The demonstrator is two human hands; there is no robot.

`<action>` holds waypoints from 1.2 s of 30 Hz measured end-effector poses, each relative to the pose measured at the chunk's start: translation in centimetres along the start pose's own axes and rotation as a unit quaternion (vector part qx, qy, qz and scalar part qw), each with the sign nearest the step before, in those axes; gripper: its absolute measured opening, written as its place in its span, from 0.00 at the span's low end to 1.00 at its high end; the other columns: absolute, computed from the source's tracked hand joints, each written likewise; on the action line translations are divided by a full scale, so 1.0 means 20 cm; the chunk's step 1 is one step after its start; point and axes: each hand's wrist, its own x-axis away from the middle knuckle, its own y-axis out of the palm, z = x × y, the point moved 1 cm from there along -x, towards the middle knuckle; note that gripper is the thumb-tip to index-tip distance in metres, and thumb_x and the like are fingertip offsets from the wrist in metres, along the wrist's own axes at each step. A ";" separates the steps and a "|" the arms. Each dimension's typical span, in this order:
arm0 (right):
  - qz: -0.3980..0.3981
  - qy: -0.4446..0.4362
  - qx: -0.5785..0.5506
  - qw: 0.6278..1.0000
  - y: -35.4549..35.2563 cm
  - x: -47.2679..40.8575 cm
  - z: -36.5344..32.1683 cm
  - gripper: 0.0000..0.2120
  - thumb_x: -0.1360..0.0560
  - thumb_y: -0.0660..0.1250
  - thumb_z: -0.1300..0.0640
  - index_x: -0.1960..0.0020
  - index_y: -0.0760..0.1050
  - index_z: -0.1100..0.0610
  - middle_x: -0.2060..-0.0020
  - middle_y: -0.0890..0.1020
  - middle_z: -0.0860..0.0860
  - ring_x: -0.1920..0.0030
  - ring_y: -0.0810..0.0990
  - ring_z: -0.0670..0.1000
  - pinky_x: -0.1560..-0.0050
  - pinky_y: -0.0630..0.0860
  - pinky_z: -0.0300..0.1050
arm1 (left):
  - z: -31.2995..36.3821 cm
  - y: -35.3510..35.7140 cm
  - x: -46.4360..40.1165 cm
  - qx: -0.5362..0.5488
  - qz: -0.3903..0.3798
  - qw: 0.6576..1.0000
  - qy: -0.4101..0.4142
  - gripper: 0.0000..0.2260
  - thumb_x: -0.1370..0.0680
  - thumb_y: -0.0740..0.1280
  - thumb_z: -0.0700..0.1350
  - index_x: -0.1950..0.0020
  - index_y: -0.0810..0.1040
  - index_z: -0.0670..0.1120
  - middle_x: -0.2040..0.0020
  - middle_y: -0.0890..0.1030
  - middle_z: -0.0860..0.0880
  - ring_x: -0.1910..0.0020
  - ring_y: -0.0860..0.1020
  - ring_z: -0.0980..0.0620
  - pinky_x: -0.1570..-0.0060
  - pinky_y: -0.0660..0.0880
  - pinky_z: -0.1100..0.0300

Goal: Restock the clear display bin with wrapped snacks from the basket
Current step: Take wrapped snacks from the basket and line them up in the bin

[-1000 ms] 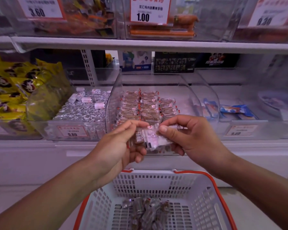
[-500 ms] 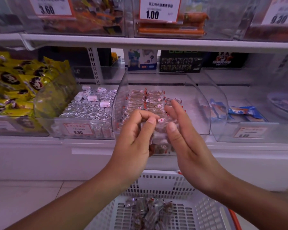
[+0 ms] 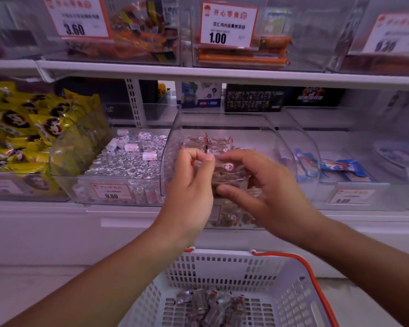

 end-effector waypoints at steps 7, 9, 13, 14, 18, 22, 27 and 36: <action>-0.047 0.124 -0.014 0.991 -0.11 -0.26 0.16 0.11 0.27 0.73 0.49 0.47 0.79 0.52 0.62 0.84 0.47 0.67 0.80 0.41 0.70 0.74 0.37 | 0.06 -0.11 -0.24 -0.151 -0.024 0.988 0.031 0.08 0.16 0.52 0.56 0.42 0.65 0.54 0.51 0.75 0.55 0.63 0.74 0.60 0.64 0.73 0.67; -0.062 0.165 0.025 0.984 -0.13 -0.30 0.24 0.09 0.26 0.73 0.50 0.50 0.80 0.53 0.64 0.84 0.48 0.70 0.78 0.40 0.72 0.68 0.32 | 0.03 -0.15 -0.27 -0.207 0.010 0.976 0.066 0.08 0.15 0.54 0.54 0.40 0.67 0.53 0.51 0.73 0.58 0.61 0.74 0.64 0.63 0.71 0.69; -0.182 0.184 0.079 0.963 -0.09 -0.32 0.30 0.10 0.27 0.74 0.50 0.50 0.81 0.55 0.61 0.84 0.49 0.62 0.81 0.48 0.62 0.75 0.43 | -0.05 -0.19 -0.28 -0.265 -0.009 0.959 0.096 0.04 0.16 0.59 0.48 0.45 0.72 0.51 0.53 0.75 0.59 0.53 0.73 0.65 0.60 0.70 0.74; -0.201 0.181 0.085 0.959 -0.07 -0.32 0.30 0.10 0.27 0.74 0.49 0.51 0.81 0.54 0.60 0.84 0.50 0.61 0.81 0.49 0.60 0.76 0.45 | -0.07 -0.19 -0.28 -0.273 -0.013 0.956 0.106 0.04 0.16 0.60 0.47 0.46 0.73 0.51 0.53 0.76 0.59 0.51 0.73 0.65 0.59 0.69 0.75; -0.230 0.152 0.178 0.945 0.03 -0.31 0.34 0.16 0.28 0.74 0.45 0.46 0.82 0.54 0.53 0.83 0.51 0.55 0.79 0.51 0.53 0.76 0.48 | -0.09 -0.19 -0.27 -0.300 -0.020 0.942 0.146 0.04 0.17 0.61 0.46 0.48 0.75 0.50 0.54 0.77 0.57 0.51 0.74 0.62 0.57 0.69 0.73; -0.210 0.138 0.205 0.946 0.10 -0.32 0.37 0.25 0.31 0.76 0.45 0.36 0.80 0.51 0.42 0.79 0.52 0.45 0.77 0.50 0.47 0.69 0.39 | -0.10 -0.17 -0.25 -0.338 -0.059 0.918 0.199 0.04 0.18 0.61 0.47 0.48 0.75 0.50 0.54 0.76 0.57 0.52 0.74 0.59 0.55 0.69 0.68; -0.216 0.113 0.229 0.942 0.13 -0.33 0.38 0.22 0.34 0.79 0.46 0.44 0.82 0.54 0.62 0.80 0.47 0.64 0.73 0.44 0.66 0.64 0.36 | -0.15 -0.19 -0.24 -0.518 -0.159 0.814 0.207 0.16 0.16 0.55 0.53 0.37 0.77 0.50 0.41 0.79 0.54 0.41 0.74 0.53 0.41 0.71 0.55; -0.202 0.136 0.201 0.949 0.02 -0.33 0.38 0.20 0.40 0.84 0.51 0.51 0.83 0.52 0.59 0.82 0.48 0.58 0.80 0.48 0.61 0.74 0.39 | -0.20 -0.13 -0.22 -0.551 -0.251 0.779 0.161 0.21 0.16 0.48 0.56 0.33 0.76 0.52 0.36 0.79 0.55 0.36 0.75 0.52 0.37 0.72 0.49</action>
